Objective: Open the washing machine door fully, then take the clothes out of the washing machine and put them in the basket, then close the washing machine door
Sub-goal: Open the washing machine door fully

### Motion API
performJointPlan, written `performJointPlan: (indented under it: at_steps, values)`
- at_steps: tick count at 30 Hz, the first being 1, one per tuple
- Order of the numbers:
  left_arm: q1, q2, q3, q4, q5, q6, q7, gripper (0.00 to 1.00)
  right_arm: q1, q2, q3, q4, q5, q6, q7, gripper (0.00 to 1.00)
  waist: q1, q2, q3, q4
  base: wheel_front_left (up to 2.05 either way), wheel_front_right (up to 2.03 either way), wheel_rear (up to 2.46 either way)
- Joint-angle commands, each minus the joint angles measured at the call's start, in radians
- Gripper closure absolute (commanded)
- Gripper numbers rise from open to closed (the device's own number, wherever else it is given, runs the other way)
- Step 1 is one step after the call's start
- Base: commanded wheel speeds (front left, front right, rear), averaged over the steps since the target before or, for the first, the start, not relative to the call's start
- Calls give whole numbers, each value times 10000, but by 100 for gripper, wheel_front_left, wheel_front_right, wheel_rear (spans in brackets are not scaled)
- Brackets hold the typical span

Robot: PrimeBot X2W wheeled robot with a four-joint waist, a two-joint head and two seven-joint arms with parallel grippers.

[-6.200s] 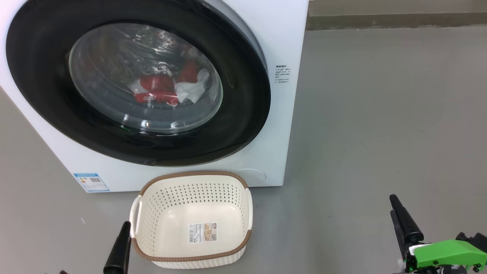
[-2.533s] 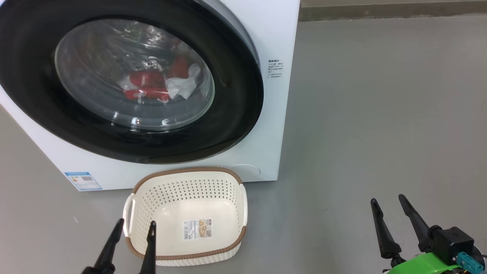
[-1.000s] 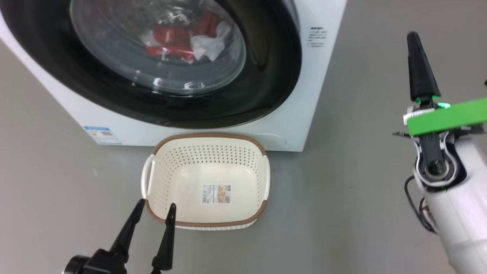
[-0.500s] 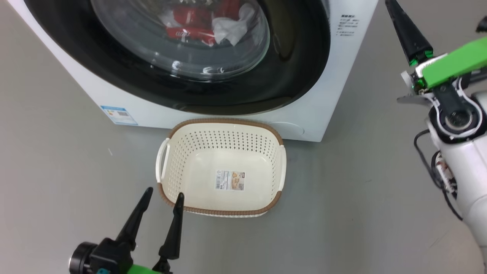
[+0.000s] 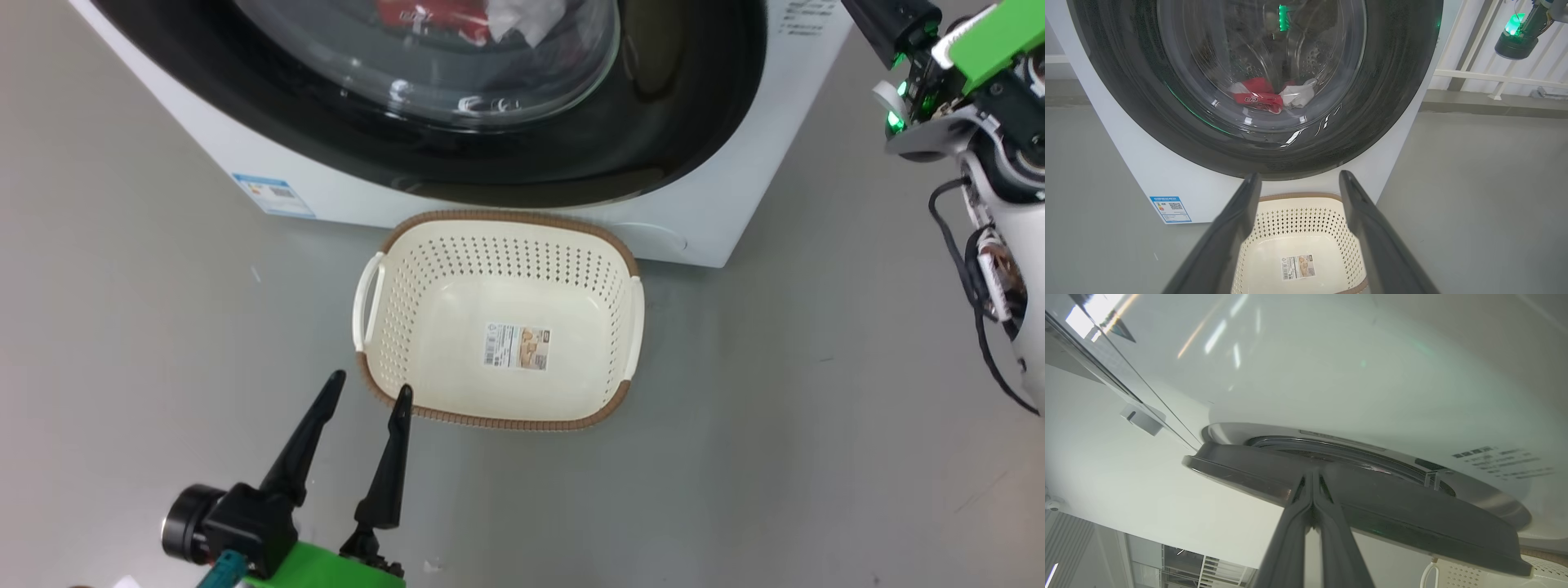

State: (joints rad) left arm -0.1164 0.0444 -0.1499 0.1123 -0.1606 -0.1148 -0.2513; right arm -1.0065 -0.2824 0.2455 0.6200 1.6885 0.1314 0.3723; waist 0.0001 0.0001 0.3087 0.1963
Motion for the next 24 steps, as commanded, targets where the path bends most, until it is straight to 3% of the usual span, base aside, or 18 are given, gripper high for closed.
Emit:
performJointPlan:
  at_steps: [1, 14, 24]
  values:
    - [-300, 59, 274, -218, -134, -56, -105, 0, -389, 58, 72, -59, 97, -7, 337, 100, -1, -1, 257, 175, 0, 0, 0]
    - [-708, 59, 72, -226, -327, -87, -105, 0, -1610, 111, 221, 1323, 245, -7, 1876, 100, -1, -1, 923, 461, 0, 0, 0]
    - [-822, 58, 6, -132, -425, -74, -105, 0, -1727, 248, 305, 1528, 273, -7, 2658, 100, -1, -1, 886, 501, 0, 0, 0]
